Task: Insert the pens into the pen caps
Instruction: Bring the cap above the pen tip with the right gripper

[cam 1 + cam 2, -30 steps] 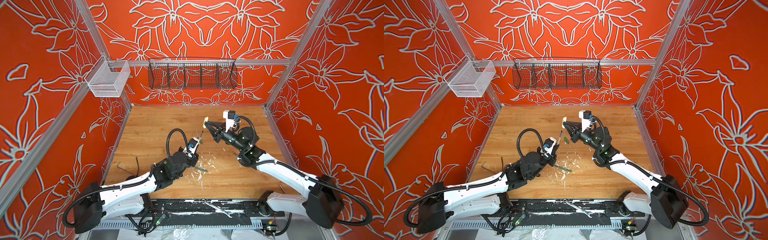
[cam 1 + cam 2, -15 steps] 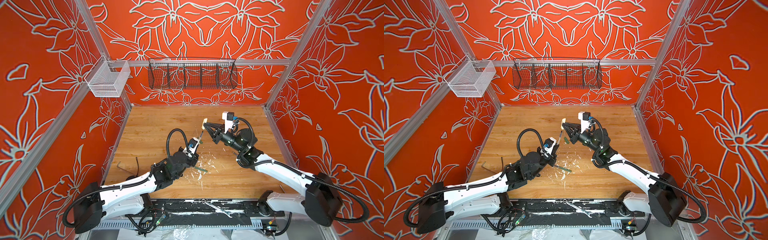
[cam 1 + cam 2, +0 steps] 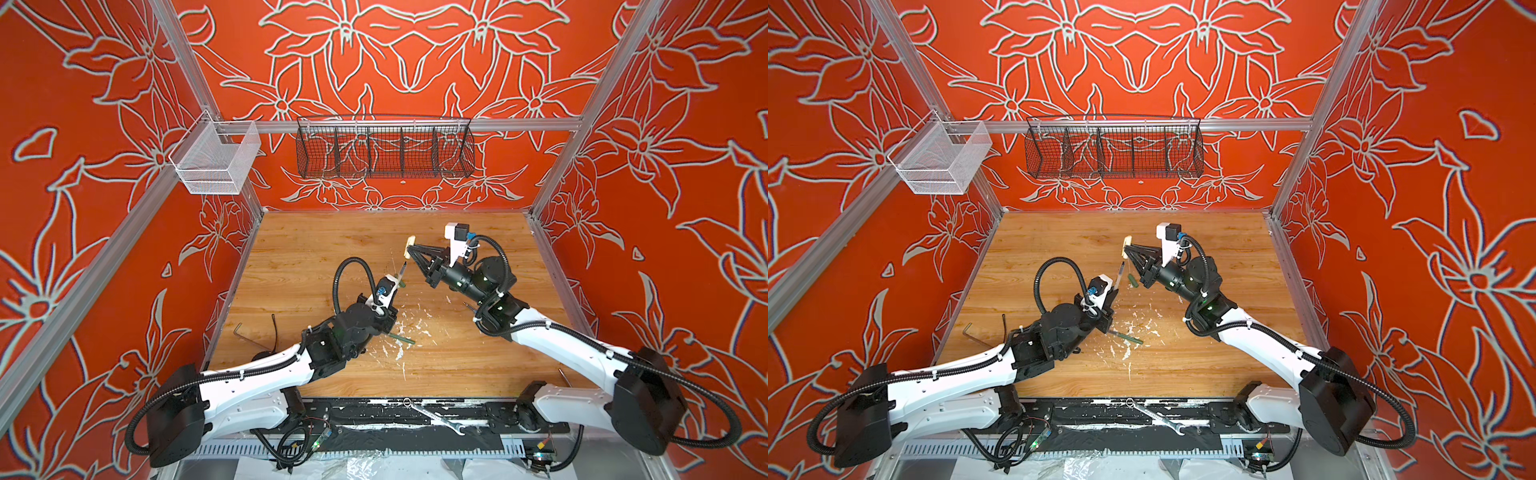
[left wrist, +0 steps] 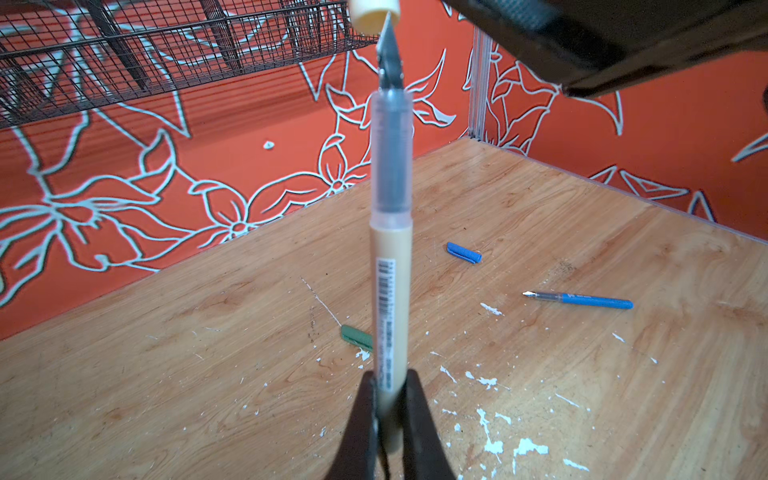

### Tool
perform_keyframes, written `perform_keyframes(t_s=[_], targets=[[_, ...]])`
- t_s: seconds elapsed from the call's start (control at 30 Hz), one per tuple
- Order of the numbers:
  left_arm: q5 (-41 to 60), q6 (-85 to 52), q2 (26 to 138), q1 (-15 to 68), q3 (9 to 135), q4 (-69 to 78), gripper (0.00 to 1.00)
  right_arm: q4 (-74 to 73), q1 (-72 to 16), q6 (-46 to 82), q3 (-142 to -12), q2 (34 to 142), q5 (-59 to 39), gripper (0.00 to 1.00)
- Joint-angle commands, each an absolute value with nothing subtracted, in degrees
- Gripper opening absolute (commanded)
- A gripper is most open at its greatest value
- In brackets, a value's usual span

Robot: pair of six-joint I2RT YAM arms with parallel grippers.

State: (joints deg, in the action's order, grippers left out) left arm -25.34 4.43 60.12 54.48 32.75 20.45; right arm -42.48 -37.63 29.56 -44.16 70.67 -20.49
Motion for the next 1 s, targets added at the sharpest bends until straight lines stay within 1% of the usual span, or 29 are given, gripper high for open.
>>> perform_keyframes(t_s=[0.0,0.97], targets=[[-24.9,4.1,59.6,54.8,32.5,20.8,0.00,-43.6,-38.0,29.7,-44.6,69.0,-21.4,0.10],[-24.9,3.5,58.5,54.8,32.2,20.8,0.00,-43.5,-38.9,30.6,-42.5,71.0,-22.4,0.09]])
